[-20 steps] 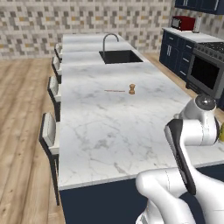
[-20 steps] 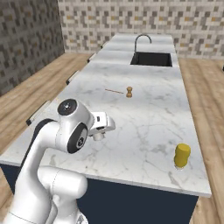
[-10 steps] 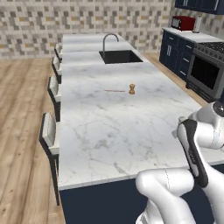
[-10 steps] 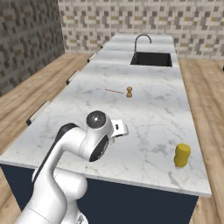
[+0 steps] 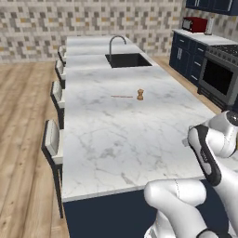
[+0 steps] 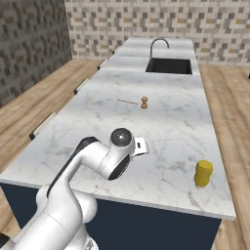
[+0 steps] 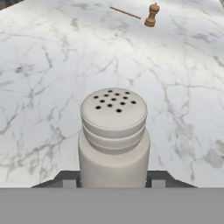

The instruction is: Move the shaker and mustard from the cabinet to the dining counter.

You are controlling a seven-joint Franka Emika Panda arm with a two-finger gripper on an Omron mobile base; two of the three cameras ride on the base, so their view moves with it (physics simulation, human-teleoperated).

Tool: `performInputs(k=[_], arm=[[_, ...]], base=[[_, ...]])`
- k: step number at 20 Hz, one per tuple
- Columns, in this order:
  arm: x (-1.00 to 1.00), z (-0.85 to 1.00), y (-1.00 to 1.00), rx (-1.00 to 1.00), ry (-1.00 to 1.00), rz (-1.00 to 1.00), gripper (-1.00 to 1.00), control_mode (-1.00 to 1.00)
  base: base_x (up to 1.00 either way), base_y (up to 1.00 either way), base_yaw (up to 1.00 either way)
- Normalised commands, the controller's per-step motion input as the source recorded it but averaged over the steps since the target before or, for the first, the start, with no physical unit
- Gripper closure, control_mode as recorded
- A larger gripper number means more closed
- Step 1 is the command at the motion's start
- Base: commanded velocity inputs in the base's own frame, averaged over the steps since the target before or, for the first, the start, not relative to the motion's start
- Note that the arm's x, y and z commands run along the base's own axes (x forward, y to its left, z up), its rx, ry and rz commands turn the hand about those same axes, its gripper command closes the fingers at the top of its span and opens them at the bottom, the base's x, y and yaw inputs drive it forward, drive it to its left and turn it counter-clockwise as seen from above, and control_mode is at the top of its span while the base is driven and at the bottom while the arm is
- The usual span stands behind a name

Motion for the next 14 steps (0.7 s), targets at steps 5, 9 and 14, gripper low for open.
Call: performInputs(k=[5, 9, 14], arm=[[0.35, -0.27, 0.0, 0.06, 0.0, 0.0, 1.0, -1.0], [0.44, -0.22, 0.0, 0.06, 0.01, 0.0, 1.0, -1.0], [0.43, -0.23, 0.0, 0.02, 0.04, 0.0, 1.0, -1.0]], base=[[0.0, 0.0, 0.0], [0.0, 0.0, 0.0], [0.0, 0.0, 0.0]])
